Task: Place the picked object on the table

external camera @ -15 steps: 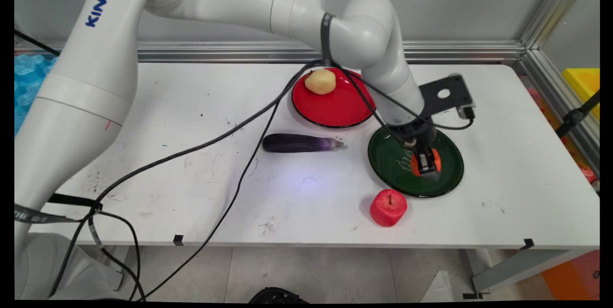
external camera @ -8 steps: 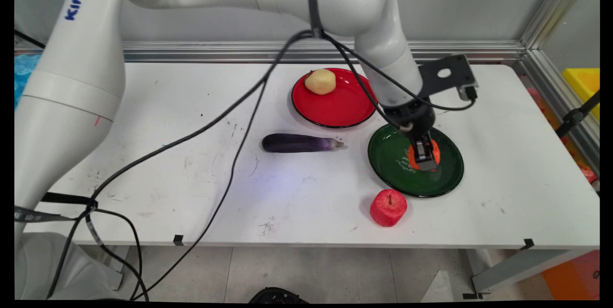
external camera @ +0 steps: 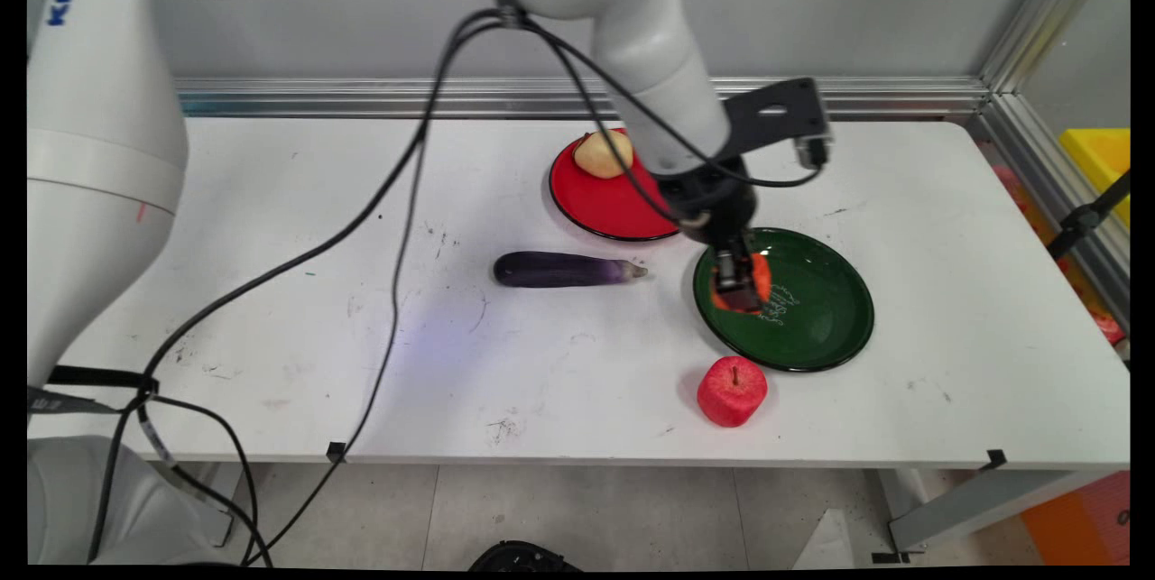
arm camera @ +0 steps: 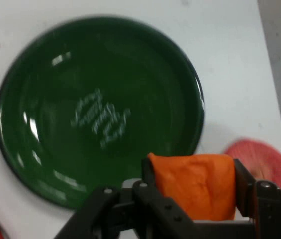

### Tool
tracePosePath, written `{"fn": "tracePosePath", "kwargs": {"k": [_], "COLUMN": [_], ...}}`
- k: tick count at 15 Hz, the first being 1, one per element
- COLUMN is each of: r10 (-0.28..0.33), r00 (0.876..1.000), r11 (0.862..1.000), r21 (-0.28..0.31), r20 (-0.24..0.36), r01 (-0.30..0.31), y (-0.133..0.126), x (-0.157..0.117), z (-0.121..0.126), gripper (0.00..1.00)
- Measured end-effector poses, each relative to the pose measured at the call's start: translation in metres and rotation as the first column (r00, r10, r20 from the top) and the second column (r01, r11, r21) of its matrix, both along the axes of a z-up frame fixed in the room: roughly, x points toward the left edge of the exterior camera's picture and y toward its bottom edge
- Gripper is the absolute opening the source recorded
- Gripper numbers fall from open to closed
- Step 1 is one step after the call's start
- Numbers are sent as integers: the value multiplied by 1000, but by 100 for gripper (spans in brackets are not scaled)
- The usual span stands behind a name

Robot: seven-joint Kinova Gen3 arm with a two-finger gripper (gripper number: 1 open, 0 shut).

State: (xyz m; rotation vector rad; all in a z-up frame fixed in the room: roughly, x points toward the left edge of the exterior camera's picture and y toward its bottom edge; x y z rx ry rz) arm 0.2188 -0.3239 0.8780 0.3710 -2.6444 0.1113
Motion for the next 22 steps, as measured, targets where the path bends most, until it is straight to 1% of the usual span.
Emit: {"fn": "tracePosePath", "kwargs": {"k": [4,7,13,17,22], "r10": [3,3,13,24,48], "r00": [1000,999,995,994,993], "r11": [1000,1000,999,999,999], "r21": [10,17,30,27,12], "r20": [30,51,96,106,111], "r01": [-3,-4,-16,-27,-49], "y": [17,28,44,46,38], "x": [35,59,107,124,133], "z": [4,2,-13,-28,-48], "gripper": [0,0,0,0,0]}}
